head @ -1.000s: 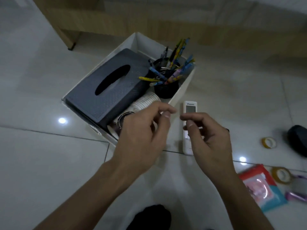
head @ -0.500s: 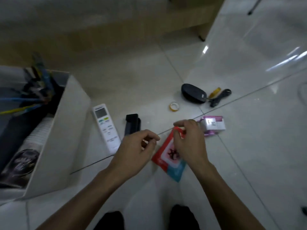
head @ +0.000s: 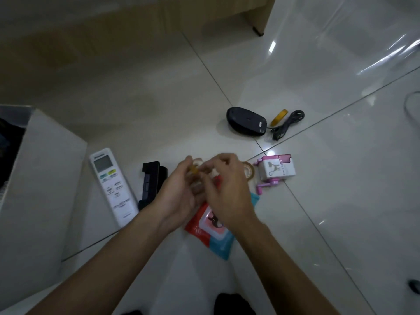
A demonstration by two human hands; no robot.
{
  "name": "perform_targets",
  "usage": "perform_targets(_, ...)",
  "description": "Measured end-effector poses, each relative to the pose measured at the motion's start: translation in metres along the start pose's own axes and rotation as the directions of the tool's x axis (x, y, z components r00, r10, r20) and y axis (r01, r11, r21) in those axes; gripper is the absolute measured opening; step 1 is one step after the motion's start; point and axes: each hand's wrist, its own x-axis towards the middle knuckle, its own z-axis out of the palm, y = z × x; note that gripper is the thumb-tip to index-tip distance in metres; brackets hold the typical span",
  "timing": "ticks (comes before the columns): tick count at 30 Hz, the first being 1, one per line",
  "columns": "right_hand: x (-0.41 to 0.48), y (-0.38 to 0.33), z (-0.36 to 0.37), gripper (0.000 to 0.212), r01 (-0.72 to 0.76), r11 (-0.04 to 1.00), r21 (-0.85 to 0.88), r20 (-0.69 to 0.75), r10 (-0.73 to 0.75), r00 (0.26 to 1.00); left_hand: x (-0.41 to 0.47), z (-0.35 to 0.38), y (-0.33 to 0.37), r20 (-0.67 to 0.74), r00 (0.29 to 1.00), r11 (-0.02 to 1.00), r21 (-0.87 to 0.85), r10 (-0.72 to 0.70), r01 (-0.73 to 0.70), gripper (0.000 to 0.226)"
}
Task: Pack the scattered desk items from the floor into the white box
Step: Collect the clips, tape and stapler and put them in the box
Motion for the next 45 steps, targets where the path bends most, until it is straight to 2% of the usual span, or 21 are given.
perform_targets(2,-0.023,0.005,-0.001,0.020,0.051,0.998,0.026,0.019,-0.051,0.999,0.004,0.002,-0.008,-0.057,0.998,0.999,-0.039,-0.026,0.023,0.037)
perform_targets(5,-0.022,0.023,-0.018,0.023,-0.013,1.000,0.000,-0.120,0.013,0.993,0.007,0.003,-0.023,-0.180,0.984,1.000,0.020,0.011,-0.008,0.023)
perform_targets(7,-0.008,0.030,-0.032,0.034,-0.120,0.980,-0.158,-0.118,0.102,0.988,0.007,0.003,-0.025,-0.223,0.974,0.998,0.057,0.023,-0.011,0.019)
perform_targets(9,0.008,0.032,-0.036,0.043,-0.173,0.916,-0.362,-0.017,0.179,0.984,0.008,0.004,-0.022,-0.239,0.971,0.997,0.071,0.026,-0.009,0.018)
perform_targets(10,0.013,0.032,-0.035,0.045,-0.168,0.897,-0.410,0.024,0.194,0.981,0.009,0.006,-0.020,-0.242,0.970,0.997,0.076,0.030,-0.011,0.018)
perform_targets(12,0.019,0.029,-0.032,0.045,-0.170,0.899,-0.404,0.057,0.211,0.976,0.010,0.010,-0.018,-0.232,0.972,0.996,0.084,0.032,-0.013,0.017)
perform_targets(16,0.024,0.025,-0.029,0.045,-0.186,0.906,-0.380,0.009,0.205,0.979,0.012,0.020,-0.013,-0.185,0.982,0.993,0.114,0.032,-0.011,0.021)
perform_targets(19,0.026,0.025,-0.030,0.034,-0.183,0.900,-0.395,-0.009,0.196,0.981,0.017,0.025,-0.010,-0.185,0.982,0.990,0.144,0.030,-0.003,0.023)
perform_targets(22,0.027,0.028,-0.034,0.022,-0.200,0.931,-0.306,-0.023,0.203,0.979,0.021,0.030,-0.010,-0.185,0.983,0.985,0.172,0.016,0.016,0.029)
perform_targets(26,0.020,0.025,-0.045,0.025,-0.196,0.980,0.028,-0.016,0.196,0.980,0.025,0.037,-0.012,-0.179,0.983,0.984,0.180,0.043,-0.010,0.034)
perform_targets(30,0.024,0.024,-0.056,0.025,-0.151,0.987,0.063,-0.010,0.152,0.988,0.032,0.047,-0.009,-0.161,0.987,0.970,0.242,0.009,0.031,0.045)
perform_targets(33,0.034,0.024,-0.068,0.021,-0.133,0.976,0.172,-0.046,0.143,0.989,0.041,0.063,-0.006,-0.151,0.988,0.951,0.304,-0.008,0.055,0.050)
perform_targets(36,0.042,0.025,-0.070,0.022,-0.069,0.988,0.140,-0.057,0.078,0.995,0.047,0.081,-0.002,-0.056,0.997,0.972,0.228,-0.044,0.056,0.052)
perform_targets(38,0.053,0.028,-0.074,0.025,-0.068,0.989,0.133,-0.158,0.089,0.983,0.053,0.087,0.000,-0.038,0.998,0.981,0.188,-0.046,0.052,0.045)
perform_targets(40,0.074,0.043,-0.085,0.028,-0.057,0.997,0.054,-0.316,0.071,0.946,0.058,0.088,0.002,-0.058,0.997,0.992,0.113,-0.045,0.052,0.035)
perform_targets(41,0.088,0.052,-0.093,0.037,-0.061,0.997,-0.041,-0.328,0.045,0.944,0.060,0.087,0.002,-0.077,0.996,0.995,0.089,-0.048,0.055,0.031)
perform_targets(43,0.114,0.076,-0.105,0.059,-0.104,0.945,-0.310,-0.202,0.042,0.978,0.062,0.082,0.001,-0.112,0.992,0.993,0.093,-0.058,0.069,0.029)
perform_targets(44,0.124,0.088,-0.108,0.059,-0.110,0.898,-0.426,-0.132,0.058,0.990,0.062,0.080,0.001,-0.123,0.990,0.992,0.101,-0.067,0.080,0.029)
perform_targets(45,0.132,0.098,-0.109,0.051,-0.105,0.866,-0.488,-0.090,0.070,0.993,0.061,0.077,0.000,-0.134,0.988,0.990,0.105,-0.075,0.089,0.029)
